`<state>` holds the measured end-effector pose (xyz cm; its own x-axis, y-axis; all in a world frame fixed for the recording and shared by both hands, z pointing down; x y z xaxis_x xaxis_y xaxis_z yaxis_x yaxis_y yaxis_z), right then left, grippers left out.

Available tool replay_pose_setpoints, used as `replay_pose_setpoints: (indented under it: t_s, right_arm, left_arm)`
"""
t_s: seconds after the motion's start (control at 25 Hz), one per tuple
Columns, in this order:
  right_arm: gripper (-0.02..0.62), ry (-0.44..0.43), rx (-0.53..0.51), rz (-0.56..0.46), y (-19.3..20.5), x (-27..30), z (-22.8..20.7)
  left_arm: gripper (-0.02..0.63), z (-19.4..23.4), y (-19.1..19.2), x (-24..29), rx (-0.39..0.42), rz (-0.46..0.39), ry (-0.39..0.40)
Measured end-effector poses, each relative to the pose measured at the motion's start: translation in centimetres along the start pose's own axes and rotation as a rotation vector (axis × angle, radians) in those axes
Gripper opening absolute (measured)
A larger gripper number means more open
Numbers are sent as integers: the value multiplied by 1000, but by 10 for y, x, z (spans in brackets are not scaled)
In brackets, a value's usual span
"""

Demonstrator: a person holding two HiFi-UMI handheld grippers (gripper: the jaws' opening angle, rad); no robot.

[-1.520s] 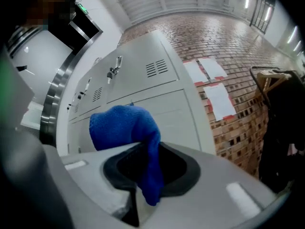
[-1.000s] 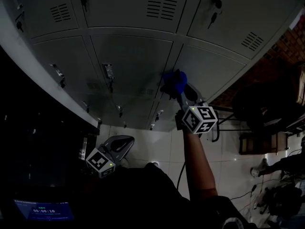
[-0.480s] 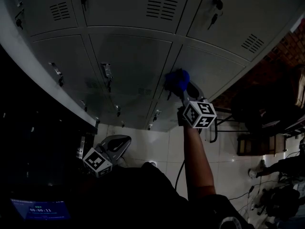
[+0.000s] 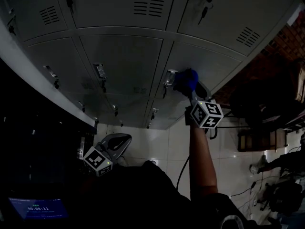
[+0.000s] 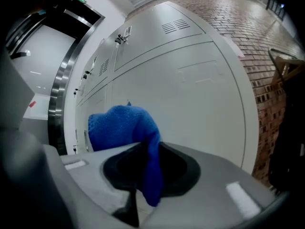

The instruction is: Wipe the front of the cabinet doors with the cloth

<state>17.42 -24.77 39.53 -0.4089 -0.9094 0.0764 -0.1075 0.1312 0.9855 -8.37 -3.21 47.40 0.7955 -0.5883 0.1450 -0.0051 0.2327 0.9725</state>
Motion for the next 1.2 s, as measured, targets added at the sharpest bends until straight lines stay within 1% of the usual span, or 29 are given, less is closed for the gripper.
replay_pose_setpoints:
  t_s: [0.4, 0.68, 0.92, 1.04, 1.2]
  right_arm:
    - [69, 101, 19, -15, -5, -26, -54]
    - [69, 215, -40, -3, -6, -47, -99]
    - [69, 289, -14, -7, -3, -62, -127]
    - [69, 316, 19, -19, -1, -66, -136]
    - [69, 372, 41, -19, 1, -74, -150]
  left_arm:
    - [0, -5, 1, 21, -4, 10, 31]
    - [0, -9, 1, 36, -2, 10, 57]
    - [0, -13, 0, 42, -3, 12, 67]
    - [0, -12, 0, 41, -3, 12, 65]
    - [0, -13, 0, 37, -3, 14, 66]
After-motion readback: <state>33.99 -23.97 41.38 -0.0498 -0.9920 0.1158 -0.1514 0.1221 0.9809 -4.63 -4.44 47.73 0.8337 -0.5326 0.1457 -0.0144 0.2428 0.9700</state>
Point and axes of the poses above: the fingertips, and each gripper's own axes: x forward along the fingers, z to its left, y out of its underside, the point moved 3 cm from there along -x, backward along the fingers, and after that the axes turned 1 degree about -x, right-handed, at the moved point
